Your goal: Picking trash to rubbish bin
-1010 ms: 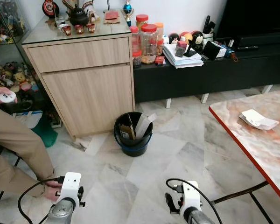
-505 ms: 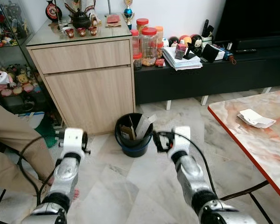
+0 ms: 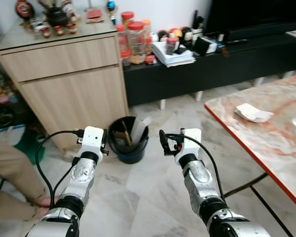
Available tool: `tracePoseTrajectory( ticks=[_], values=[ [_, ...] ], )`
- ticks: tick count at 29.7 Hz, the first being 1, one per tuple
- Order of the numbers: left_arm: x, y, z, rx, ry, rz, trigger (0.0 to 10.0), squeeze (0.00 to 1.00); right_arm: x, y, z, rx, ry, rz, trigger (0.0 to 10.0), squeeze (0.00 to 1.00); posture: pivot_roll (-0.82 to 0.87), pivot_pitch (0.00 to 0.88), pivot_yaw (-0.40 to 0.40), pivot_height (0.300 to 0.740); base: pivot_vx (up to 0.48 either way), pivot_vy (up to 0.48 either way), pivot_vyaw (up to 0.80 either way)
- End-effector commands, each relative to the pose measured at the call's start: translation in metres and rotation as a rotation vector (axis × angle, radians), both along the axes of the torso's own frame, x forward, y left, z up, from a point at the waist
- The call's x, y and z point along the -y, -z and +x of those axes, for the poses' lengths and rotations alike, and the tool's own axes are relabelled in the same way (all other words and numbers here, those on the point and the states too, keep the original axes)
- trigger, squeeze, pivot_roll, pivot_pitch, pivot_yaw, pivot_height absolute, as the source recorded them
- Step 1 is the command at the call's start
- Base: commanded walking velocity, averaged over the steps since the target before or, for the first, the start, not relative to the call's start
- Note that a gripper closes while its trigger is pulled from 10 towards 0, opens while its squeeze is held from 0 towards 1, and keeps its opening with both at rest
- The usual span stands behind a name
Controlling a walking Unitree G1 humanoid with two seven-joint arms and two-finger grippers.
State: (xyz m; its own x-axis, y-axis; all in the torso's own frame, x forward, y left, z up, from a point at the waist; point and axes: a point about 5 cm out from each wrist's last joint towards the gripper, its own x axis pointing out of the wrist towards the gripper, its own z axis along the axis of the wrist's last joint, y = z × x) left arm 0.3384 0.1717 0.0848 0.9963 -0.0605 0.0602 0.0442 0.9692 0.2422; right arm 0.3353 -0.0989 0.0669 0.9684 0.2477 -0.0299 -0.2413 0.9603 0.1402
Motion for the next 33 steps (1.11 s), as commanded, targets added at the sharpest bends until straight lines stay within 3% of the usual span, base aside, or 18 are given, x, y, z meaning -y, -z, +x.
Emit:
tracePoseTrajectory(
  ticks=[1,15,33],
  values=[
    [0.002,-0.01,0.004,0.043,0.01,0.029,10.0,0.0,-0.004,-0.012,0.006,0.049,0.001,0.01,10.0,0.0,-0.09,0.0,0.019,0.74,0.0,-0.255,-0.8],
    [0.0,-0.014,0.004,0.071,0.004,0.032,10.0,0.0,-0.01,-0.022,0.01,0.094,-0.016,0.01,10.0,0.0,-0.08,0.0,0.013,0.74,0.0,-0.298,-0.8],
    [0.002,-0.021,0.005,0.1,0.02,0.018,10.0,0.0,-0.012,-0.02,0.008,0.096,-0.03,0.006,10.0,0.0,-0.08,0.0,0.017,0.74,0.0,0.0,-0.8]
  ],
)
